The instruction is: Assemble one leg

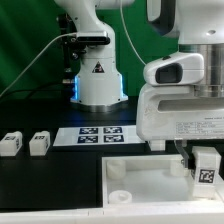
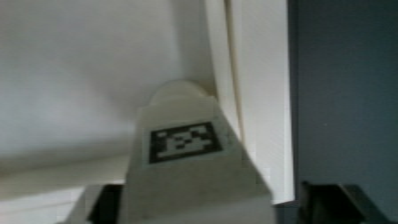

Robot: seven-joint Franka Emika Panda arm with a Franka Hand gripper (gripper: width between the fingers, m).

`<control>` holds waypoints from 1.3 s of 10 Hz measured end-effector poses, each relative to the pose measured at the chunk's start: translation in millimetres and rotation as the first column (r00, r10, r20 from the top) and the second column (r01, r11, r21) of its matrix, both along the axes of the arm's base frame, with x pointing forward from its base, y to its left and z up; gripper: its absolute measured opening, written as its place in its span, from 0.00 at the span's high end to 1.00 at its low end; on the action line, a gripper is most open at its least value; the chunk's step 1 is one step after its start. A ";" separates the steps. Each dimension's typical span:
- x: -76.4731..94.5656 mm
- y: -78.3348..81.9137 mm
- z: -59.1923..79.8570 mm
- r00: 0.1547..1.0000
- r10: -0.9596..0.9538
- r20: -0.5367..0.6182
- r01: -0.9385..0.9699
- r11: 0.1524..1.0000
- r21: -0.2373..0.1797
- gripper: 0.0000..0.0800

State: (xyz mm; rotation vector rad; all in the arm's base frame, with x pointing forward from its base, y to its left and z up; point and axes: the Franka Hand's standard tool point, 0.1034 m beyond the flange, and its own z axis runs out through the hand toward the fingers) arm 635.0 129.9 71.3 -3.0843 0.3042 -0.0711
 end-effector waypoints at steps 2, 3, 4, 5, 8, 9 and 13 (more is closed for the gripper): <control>-0.3 -4.8 -0.7 0.985 -0.170 -0.010 0.170 0.985 0.003 0.62; -0.4 -5.1 -1.0 0.969 -0.246 -0.013 0.246 0.969 0.006 0.62; -0.3 -5.8 -1.2 0.939 -0.342 -0.019 0.343 0.939 0.011 0.62; 1.8 -8.3 -2.1 0.885 -0.464 -0.032 0.465 0.885 0.025 0.62; 1.0 -13.1 -3.1 0.589 -0.800 -0.111 0.808 0.584 0.077 0.62; -1.0 -10.9 -4.4 0.454 -0.880 -0.136 0.891 0.445 0.094 0.62; -5.7 -9.0 -6.7 0.348 -0.925 -0.154 0.935 0.329 0.132 0.37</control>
Offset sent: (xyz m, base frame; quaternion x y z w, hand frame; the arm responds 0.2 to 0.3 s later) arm 0.0000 0.0000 0.0000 0.0000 0.0000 0.2667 0.9638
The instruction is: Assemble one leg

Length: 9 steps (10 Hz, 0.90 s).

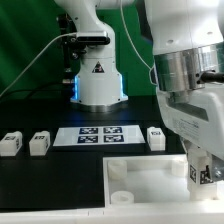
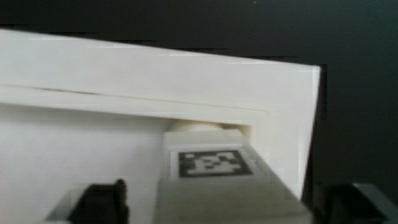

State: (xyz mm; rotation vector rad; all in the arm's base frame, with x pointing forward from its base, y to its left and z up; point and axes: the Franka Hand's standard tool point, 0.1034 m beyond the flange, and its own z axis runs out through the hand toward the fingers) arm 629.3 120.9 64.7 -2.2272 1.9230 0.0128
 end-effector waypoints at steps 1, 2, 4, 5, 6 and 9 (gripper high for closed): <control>-5.2 2.7 -3.7 0.997 0.082 -0.011 -0.082 0.997 -0.005 0.25; -6.6 3.5 -5.0 0.960 0.279 0.002 -0.279 0.960 -0.035 0.21; -4.7 12.2 0.3 0.806 0.592 -0.008 -0.589 0.801 -0.111 0.19; -4.5 10.6 -0.4 0.751 0.660 -0.001 -0.655 0.745 -0.125 0.19; -4.2 8.3 -0.5 0.669 0.743 0.000 -0.735 0.663 -0.141 0.19; -1.3 6.2 1.4 0.295 0.954 -0.048 -0.936 0.279 -0.213 0.19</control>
Offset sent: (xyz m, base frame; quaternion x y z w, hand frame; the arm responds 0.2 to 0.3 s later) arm 0.0043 0.0172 0.0137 -0.0758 0.0475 -0.4276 0.8995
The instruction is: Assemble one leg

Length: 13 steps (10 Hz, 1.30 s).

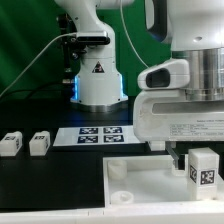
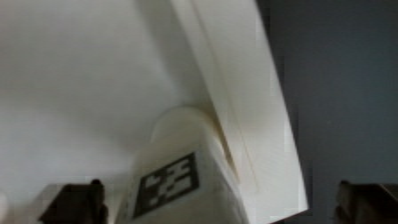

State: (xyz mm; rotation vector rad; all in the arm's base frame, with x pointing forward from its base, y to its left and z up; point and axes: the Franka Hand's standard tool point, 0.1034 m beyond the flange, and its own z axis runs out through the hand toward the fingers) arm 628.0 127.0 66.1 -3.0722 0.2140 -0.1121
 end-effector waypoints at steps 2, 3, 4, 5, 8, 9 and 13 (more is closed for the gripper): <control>2.4 -1.4 1.3 0.993 0.113 0.012 -0.113 0.993 -0.014 0.19; 2.3 -1.2 1.3 0.996 0.090 0.011 -0.090 0.996 -0.012 0.34; 2.4 -1.3 1.3 0.996 0.088 0.011 -0.087 0.996 -0.012 0.34; 2.6 -1.9 1.4 1.000 0.020 0.009 -0.019 1.000 -0.005 0.51; 3.2 -4.2 1.2 0.962 -0.272 -0.009 0.273 0.962 0.016 0.63; 4.7 -4.8 1.5 0.924 -0.383 -0.022 0.383 0.923 0.019 0.63; 4.2 -6.3 0.3 0.622 -0.777 -0.097 0.783 0.619 0.056 0.63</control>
Offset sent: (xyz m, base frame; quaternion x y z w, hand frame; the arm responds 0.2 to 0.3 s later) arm 0.0000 0.0000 0.0000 0.0000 0.0000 0.0000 1.0000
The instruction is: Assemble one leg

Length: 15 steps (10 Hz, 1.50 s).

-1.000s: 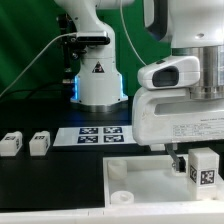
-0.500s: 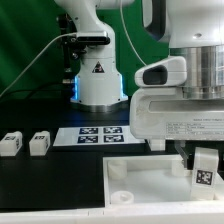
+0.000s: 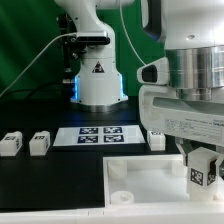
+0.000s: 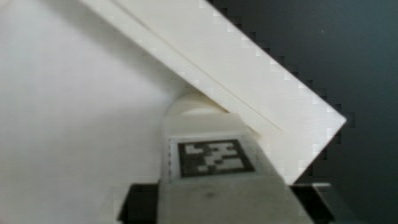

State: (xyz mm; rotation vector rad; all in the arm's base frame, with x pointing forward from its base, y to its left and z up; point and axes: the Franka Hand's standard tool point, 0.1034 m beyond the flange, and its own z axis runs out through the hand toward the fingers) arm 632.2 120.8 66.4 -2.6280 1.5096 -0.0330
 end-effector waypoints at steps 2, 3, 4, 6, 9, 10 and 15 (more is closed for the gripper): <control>-1.1 2.5 -0.8 0.961 -0.276 -0.017 0.277 0.960 0.038 0.63; -1.4 2.9 -1.0 0.896 -0.443 -0.022 0.443 0.893 0.076 0.63; -1.3 3.0 -1.1 0.831 -0.555 -0.025 0.554 0.826 0.105 0.63; -0.7 2.5 -1.2 0.692 -0.720 -0.055 0.720 0.681 0.132 0.63; -1.3 -0.3 -1.3 0.650 -0.757 -0.062 0.758 0.640 0.128 0.63; -1.6 0.1 -1.8 0.651 -0.757 -0.062 0.757 0.641 0.128 0.63; -7.1 5.1 5.9 0.792 -0.611 -0.003 0.606 0.784 0.138 0.20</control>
Offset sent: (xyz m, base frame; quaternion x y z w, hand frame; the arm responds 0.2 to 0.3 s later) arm 0.0041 0.0048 -0.0073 0.0969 -0.0063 0.3847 0.9179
